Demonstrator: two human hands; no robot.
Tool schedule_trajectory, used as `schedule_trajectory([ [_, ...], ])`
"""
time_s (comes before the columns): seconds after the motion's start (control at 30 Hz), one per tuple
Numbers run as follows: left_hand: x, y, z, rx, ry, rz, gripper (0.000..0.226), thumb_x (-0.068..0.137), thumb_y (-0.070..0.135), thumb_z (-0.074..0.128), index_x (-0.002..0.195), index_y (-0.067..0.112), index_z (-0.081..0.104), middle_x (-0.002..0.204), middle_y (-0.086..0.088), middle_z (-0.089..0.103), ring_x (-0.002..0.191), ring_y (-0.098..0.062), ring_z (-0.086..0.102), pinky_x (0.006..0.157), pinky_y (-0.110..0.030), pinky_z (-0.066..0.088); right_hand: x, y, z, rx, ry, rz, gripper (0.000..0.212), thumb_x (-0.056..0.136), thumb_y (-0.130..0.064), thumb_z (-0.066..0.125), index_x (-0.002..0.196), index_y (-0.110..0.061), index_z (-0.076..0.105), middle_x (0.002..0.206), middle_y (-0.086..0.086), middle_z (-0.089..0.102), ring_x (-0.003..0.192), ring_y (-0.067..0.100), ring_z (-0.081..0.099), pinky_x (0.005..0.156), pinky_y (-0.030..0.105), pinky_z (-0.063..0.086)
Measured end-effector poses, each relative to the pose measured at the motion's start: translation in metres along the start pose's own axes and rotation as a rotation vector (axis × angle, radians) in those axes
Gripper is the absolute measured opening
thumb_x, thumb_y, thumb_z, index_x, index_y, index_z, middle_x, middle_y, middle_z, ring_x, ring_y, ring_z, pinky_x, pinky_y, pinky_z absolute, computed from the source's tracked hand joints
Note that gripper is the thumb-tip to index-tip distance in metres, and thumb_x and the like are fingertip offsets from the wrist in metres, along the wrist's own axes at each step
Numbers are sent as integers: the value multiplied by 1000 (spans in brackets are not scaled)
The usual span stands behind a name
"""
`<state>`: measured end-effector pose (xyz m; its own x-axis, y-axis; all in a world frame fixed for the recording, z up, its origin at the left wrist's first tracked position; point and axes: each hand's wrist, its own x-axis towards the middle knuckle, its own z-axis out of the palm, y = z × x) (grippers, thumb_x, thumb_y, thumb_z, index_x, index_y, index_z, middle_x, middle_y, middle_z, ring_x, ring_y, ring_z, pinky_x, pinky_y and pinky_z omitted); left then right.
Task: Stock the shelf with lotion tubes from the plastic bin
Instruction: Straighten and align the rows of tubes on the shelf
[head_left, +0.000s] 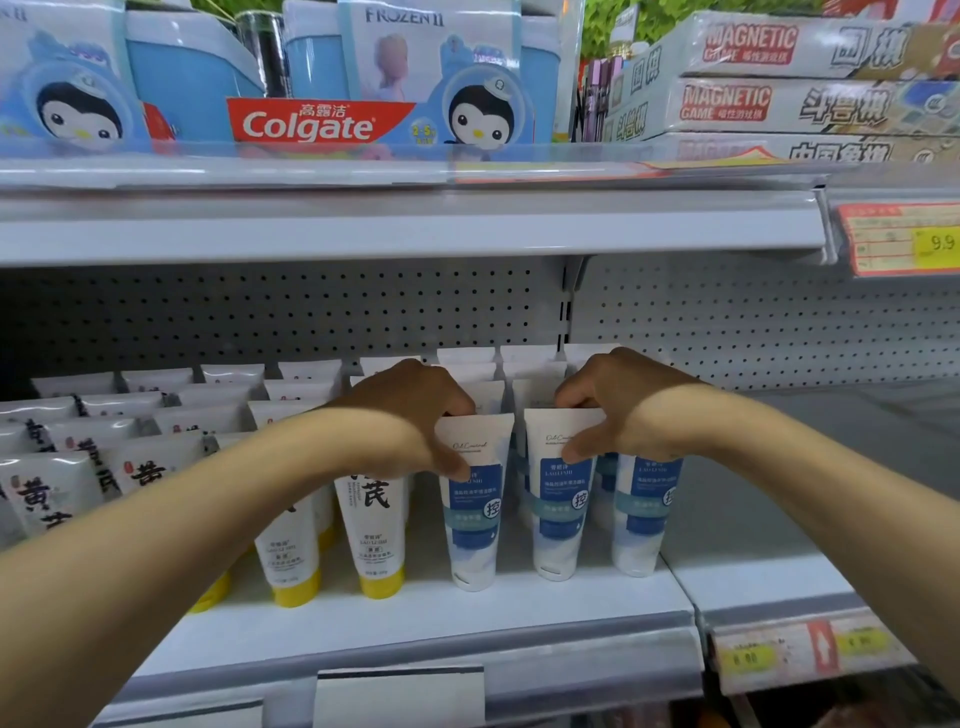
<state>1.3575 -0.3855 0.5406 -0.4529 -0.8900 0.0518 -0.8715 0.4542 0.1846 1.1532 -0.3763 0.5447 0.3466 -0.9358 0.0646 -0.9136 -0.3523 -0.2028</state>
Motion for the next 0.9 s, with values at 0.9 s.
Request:
schedule_trajectory([
  [0.9,-1,0,3,1,35,-46,17,74,33,75,83,34,61,89,12,64,75,-3,59,67,-23,51,-31,33,-24,115,213,59,48,81,-22,71,123,-33,52,116,-18,60,107,0,51,82,15,37],
])
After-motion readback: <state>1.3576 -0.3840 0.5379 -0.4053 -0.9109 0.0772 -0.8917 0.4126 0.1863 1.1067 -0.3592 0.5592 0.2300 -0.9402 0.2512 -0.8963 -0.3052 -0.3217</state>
